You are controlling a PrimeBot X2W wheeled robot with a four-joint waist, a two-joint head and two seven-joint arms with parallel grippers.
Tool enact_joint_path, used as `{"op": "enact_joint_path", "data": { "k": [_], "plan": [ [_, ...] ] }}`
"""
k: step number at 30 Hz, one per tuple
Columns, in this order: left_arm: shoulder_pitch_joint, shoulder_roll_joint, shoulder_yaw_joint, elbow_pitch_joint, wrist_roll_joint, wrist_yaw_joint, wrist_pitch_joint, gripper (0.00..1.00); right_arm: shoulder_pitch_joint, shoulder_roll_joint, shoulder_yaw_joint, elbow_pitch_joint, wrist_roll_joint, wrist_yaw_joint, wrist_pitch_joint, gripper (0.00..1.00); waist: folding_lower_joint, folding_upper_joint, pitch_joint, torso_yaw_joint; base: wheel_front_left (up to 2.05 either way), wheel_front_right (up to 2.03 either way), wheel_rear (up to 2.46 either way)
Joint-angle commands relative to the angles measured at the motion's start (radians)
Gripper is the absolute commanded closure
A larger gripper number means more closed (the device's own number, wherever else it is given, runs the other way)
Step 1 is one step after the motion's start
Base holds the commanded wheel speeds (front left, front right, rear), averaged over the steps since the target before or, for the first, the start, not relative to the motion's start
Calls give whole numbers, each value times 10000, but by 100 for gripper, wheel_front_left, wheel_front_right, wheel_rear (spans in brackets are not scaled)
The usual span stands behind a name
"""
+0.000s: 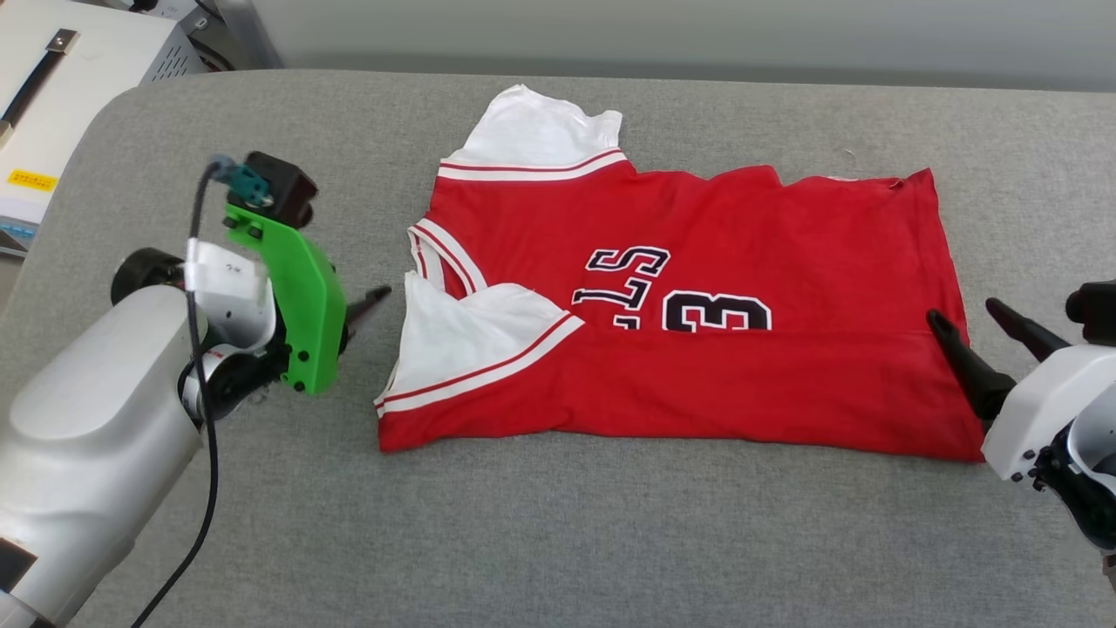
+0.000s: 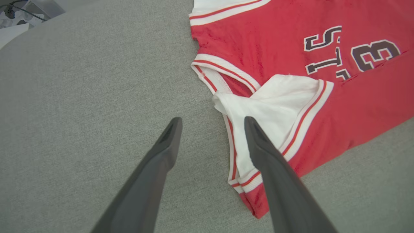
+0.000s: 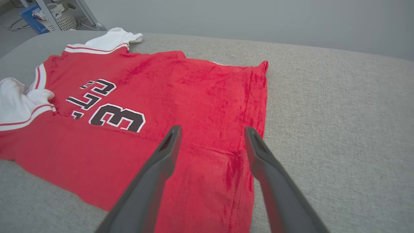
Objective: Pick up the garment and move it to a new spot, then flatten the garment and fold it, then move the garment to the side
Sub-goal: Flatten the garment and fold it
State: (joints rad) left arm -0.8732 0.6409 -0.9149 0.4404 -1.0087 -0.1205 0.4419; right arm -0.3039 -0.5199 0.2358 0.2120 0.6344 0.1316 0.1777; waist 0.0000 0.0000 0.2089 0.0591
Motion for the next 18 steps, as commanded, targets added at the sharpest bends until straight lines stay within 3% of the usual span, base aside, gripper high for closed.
{"op": "enact_joint_path", "data": {
  "k": [1, 7, 18],
  "plan": [
    [-213, 104, -187, -171, -278, -51, 546, 0, 164, 62, -10, -40, -73, -9, 162, 0, 0, 0, 31, -31, 0, 0, 0],
    [-6, 116, -700, -417, -1164, -79, 2338, 0, 98, 138, 38, -136, -76, -9, 463, 0, 0, 0, 251, -176, 0, 0, 0],
    [550, -179, -1502, 711, -1110, -92, 2825, 0, -498, 361, 430, 0, -137, -9, 509, 0, 0, 0, 794, -707, 0, 0, 0]
  ]
}}
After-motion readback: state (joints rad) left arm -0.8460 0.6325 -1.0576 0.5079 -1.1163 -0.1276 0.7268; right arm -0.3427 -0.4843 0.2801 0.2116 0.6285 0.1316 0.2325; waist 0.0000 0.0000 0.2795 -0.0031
